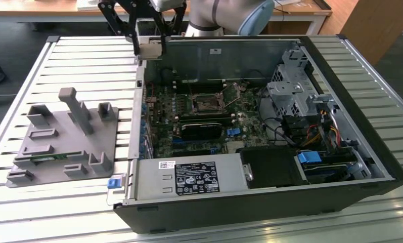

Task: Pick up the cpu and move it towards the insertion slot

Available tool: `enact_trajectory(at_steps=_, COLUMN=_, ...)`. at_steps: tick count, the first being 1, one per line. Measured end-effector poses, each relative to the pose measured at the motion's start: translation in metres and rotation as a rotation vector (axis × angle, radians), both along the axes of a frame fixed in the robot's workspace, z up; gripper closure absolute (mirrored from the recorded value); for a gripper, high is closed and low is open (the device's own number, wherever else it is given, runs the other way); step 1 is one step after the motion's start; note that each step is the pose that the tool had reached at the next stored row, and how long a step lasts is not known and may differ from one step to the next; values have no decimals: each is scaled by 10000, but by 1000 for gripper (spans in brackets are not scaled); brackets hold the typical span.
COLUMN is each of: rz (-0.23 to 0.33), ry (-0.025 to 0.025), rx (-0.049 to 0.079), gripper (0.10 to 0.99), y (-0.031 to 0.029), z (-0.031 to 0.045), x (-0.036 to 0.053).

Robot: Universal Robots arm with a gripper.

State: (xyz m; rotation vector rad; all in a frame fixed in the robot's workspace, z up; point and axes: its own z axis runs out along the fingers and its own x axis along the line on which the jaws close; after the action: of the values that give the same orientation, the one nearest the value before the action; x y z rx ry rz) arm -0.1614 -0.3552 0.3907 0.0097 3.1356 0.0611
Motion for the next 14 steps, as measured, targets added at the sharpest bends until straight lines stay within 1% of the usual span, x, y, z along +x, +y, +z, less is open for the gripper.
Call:
enact_trajectory(at_steps=8, rz=-129, ry=0, rx=1, gripper=545, y=64, z=-13, x=119)
enact_trajectory(at_steps=12, rz=-161, ry=1, rx=77, gripper=545, y=80, z=-17, x=180)
enact_trajectory(at_steps=14, rz=-186, ry=1, rx=86, gripper=545, y=91, z=-23, x=214)
